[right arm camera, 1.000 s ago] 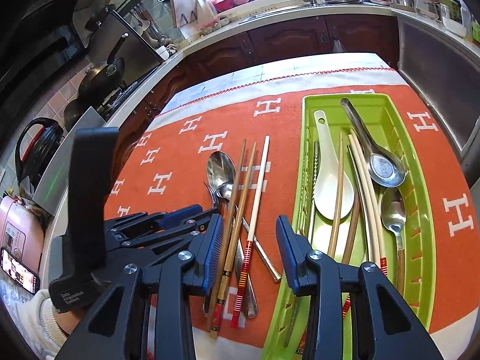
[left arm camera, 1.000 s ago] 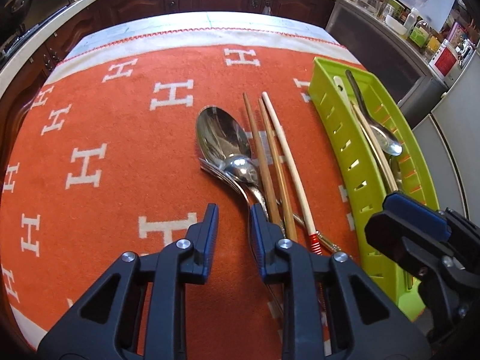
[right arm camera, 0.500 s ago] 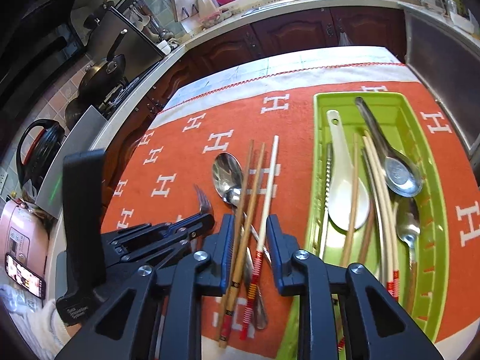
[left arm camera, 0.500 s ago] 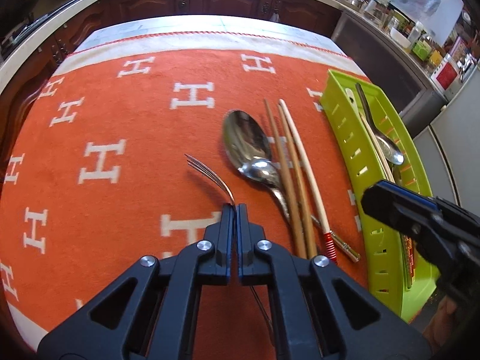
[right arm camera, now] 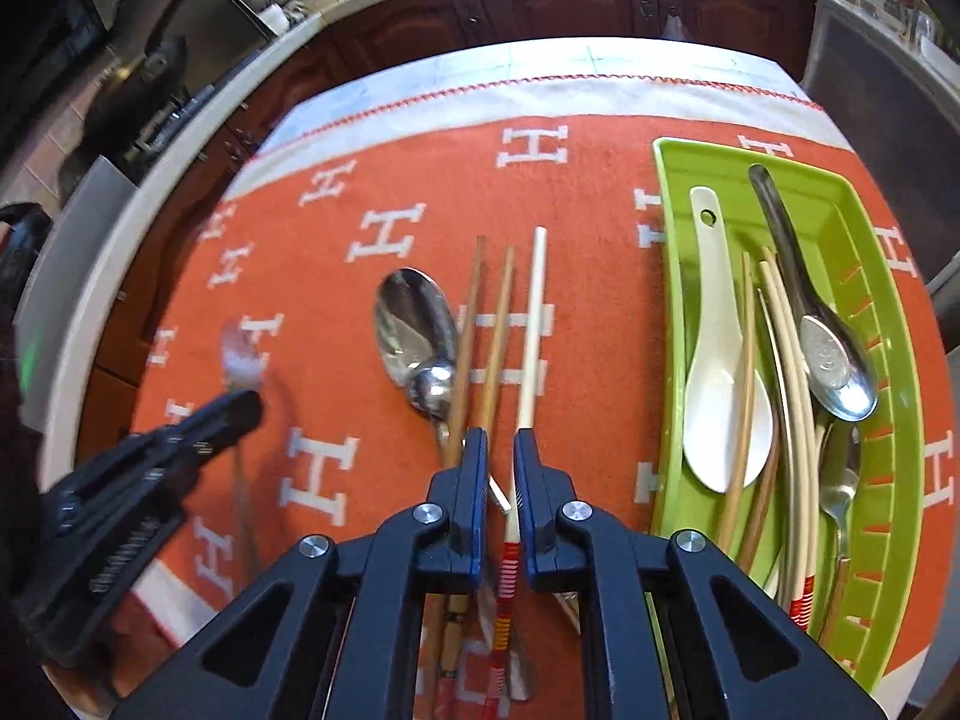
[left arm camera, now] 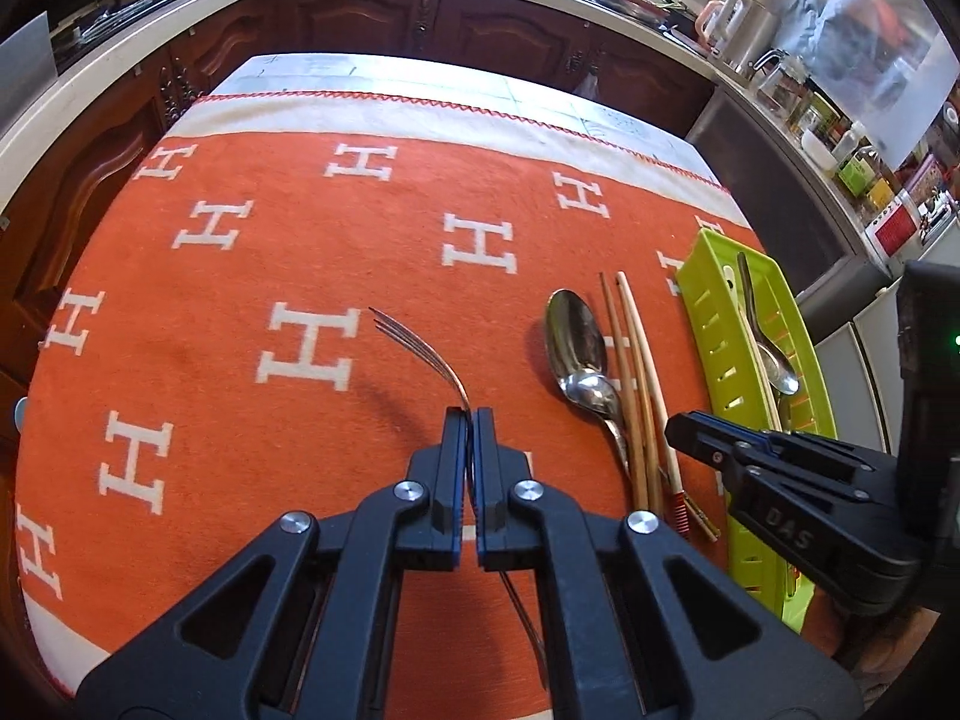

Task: Organize utensils
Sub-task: 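Grasp a metal fork with the left gripper while the right grasps a wooden chopstick, then carry the fork and chopstick into the green tray and open both grippers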

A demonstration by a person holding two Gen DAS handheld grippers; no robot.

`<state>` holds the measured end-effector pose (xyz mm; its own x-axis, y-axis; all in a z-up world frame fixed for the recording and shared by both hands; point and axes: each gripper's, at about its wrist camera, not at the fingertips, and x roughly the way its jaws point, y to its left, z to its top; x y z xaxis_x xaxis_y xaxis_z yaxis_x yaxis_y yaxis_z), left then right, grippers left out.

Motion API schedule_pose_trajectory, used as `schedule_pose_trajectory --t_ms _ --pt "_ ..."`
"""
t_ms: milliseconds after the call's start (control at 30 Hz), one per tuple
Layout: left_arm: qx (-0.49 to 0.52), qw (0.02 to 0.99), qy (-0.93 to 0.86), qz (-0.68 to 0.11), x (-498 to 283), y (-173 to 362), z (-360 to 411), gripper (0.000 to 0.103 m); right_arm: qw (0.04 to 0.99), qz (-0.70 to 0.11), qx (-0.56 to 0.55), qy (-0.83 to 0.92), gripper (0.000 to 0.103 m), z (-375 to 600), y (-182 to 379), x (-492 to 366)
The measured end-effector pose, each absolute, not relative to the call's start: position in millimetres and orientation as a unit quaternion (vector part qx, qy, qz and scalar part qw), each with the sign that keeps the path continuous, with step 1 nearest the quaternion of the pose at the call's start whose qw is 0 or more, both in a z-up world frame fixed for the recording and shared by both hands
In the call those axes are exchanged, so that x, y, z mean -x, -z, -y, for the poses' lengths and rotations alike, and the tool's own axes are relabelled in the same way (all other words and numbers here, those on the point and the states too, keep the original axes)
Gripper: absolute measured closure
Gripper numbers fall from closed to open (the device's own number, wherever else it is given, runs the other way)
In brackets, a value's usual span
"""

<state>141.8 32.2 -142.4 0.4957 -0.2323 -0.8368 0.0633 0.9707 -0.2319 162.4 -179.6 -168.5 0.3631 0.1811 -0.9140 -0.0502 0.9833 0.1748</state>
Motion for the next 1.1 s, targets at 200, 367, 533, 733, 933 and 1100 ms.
schedule_pose_trajectory --t_ms 200,367,533,733,933,1100 --pt "0.089 0.859 0.089 -0.496 -141 146 -37 0.103 0.824 -0.564 -0.025 -0.050 0.095 171 179 -167" --pt "0.085 0.859 0.095 -0.497 -141 147 -33 0.103 0.817 -0.574 0.012 -0.051 0.095 157 184 -174" --pt "0.084 0.857 0.098 -0.499 -142 148 -30 0.103 0.810 -0.583 0.020 -0.058 0.095 150 191 -180" --pt "0.076 0.855 0.103 -0.503 -141 147 -23 0.103 0.812 -0.578 -0.028 -0.072 0.098 164 189 -181" --pt "0.071 0.855 0.118 -0.499 -135 131 -12 0.103 0.823 -0.557 -0.073 -0.086 0.098 181 165 -165" --pt "0.062 0.857 0.138 -0.492 -123 111 6 0.103 0.829 -0.532 -0.129 -0.115 0.098 205 134 -139"
